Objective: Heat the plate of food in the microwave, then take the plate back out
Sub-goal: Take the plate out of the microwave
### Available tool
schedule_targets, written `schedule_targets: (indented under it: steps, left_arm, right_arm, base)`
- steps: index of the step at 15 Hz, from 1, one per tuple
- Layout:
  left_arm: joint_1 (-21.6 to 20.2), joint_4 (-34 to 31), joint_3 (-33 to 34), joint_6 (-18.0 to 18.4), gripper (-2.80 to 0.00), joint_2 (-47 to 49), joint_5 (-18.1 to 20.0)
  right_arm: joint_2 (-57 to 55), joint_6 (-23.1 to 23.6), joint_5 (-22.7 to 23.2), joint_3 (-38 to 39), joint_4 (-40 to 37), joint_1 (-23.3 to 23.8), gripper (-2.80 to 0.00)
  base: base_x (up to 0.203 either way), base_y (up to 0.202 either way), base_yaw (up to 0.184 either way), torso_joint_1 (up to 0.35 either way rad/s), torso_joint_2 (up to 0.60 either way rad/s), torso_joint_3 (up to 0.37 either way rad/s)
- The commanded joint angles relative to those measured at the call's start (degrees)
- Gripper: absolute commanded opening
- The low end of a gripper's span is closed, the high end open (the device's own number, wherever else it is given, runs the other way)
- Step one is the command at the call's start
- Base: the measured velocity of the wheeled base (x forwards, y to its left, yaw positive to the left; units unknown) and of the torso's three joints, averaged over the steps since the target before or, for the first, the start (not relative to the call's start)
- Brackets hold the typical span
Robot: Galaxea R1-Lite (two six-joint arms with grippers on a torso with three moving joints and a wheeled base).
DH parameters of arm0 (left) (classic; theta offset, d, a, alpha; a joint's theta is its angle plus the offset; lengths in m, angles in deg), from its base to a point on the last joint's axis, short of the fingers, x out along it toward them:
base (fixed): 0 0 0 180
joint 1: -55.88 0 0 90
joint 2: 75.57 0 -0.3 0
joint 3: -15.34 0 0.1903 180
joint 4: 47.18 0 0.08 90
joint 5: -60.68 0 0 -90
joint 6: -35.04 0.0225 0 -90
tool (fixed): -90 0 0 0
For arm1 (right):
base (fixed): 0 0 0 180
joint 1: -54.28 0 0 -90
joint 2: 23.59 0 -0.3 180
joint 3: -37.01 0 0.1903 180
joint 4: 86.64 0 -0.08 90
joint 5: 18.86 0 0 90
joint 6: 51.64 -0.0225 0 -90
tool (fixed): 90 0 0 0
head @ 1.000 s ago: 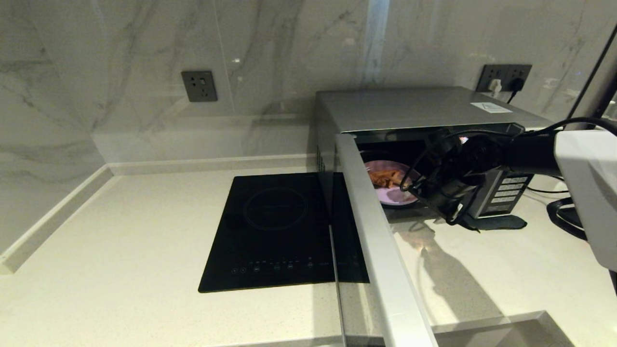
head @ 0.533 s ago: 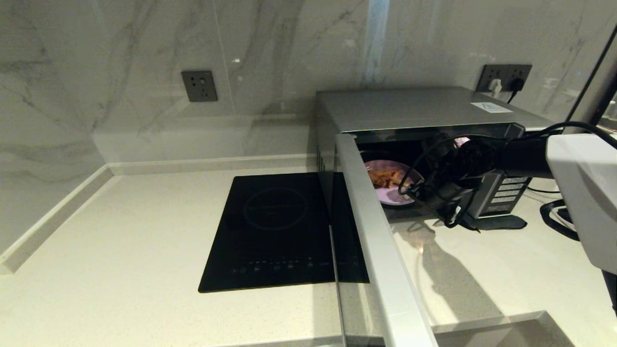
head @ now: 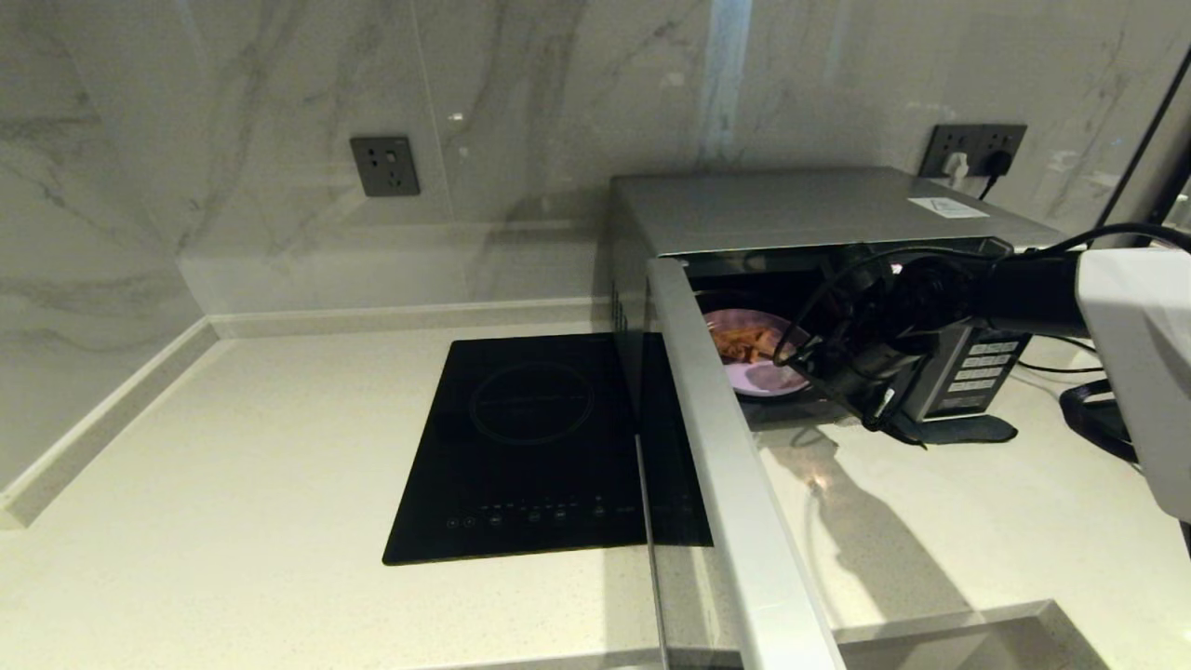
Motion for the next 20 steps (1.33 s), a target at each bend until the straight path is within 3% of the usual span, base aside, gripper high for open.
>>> schedule_targets:
  steps: [1, 20]
  left_arm:
    - [-0.01, 0.01, 0.00, -0.04, -2.80, 0.09, -0.03]
    - [-0.01, 0.01, 0.00, -0.03, -2.80, 0.09, -0.03]
  right_arm:
    - [0.08, -0.31, 0.09, -0.02, -0.19, -0.14, -2.80]
    - [2.00, -0.84, -0.39, 0.24, -2.16, -0.15, -2.80]
  base:
    - [0.000, 0.000, 0.000, 0.000, 0.00, 0.000]
    - [0.000, 0.000, 0.000, 0.000, 0.00, 0.000]
